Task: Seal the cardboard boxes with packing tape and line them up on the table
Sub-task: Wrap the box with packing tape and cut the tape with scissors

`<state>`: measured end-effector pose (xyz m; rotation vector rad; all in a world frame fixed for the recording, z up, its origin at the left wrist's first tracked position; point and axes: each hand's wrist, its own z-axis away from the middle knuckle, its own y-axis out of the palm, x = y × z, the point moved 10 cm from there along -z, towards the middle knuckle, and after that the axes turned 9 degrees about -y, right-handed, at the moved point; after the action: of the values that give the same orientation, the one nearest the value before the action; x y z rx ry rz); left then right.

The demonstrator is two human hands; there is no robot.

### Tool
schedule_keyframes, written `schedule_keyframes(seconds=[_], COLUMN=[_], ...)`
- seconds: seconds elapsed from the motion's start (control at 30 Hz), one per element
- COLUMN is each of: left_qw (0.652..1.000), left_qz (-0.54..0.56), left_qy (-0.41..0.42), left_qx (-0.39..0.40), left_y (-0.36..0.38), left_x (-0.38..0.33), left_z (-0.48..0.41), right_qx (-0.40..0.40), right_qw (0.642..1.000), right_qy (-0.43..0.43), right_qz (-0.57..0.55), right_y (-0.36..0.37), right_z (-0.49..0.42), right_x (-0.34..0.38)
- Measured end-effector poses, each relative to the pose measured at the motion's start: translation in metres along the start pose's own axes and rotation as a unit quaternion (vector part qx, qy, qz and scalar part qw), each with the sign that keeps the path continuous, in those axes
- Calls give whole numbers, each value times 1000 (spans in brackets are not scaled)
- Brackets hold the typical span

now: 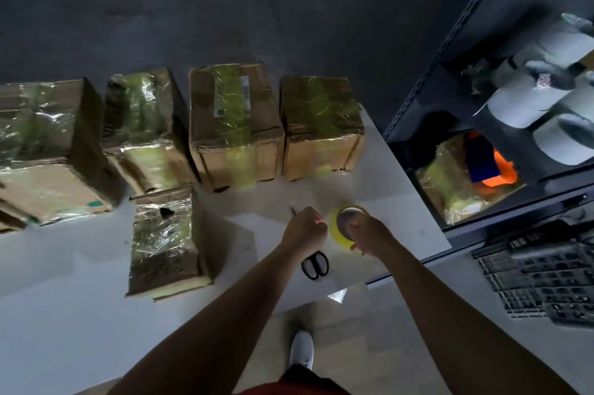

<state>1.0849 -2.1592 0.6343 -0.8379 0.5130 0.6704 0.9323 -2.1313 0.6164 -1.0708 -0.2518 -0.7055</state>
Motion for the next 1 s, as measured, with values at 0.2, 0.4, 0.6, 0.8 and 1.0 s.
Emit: schedule_keyframes(seconds=[0.2,0.4,0.6,0.8,1.0], left_qw=[998,990,965,955,927], left_qz=[15,76,207,255,348], left_qy=[-63,-103,-158,-129,-99], left_qx=[28,52,38,-77,-94], left_y=[29,48,32,-32,-91], left_x=[11,19,37,58,90], left_z=[-16,-13,-6,-1,14], right_qx=[39,11,-7,-54,-179], right_qw=[999,998,999,987,969], right_qy=[24,65,-8,-148,-163], right_qz=[19,-16,-30,26,-48], right_y=[11,8,8,11,2], right_z=[-12,-13,-16,-2,7], right_x=[-18,-34,-2,73,115])
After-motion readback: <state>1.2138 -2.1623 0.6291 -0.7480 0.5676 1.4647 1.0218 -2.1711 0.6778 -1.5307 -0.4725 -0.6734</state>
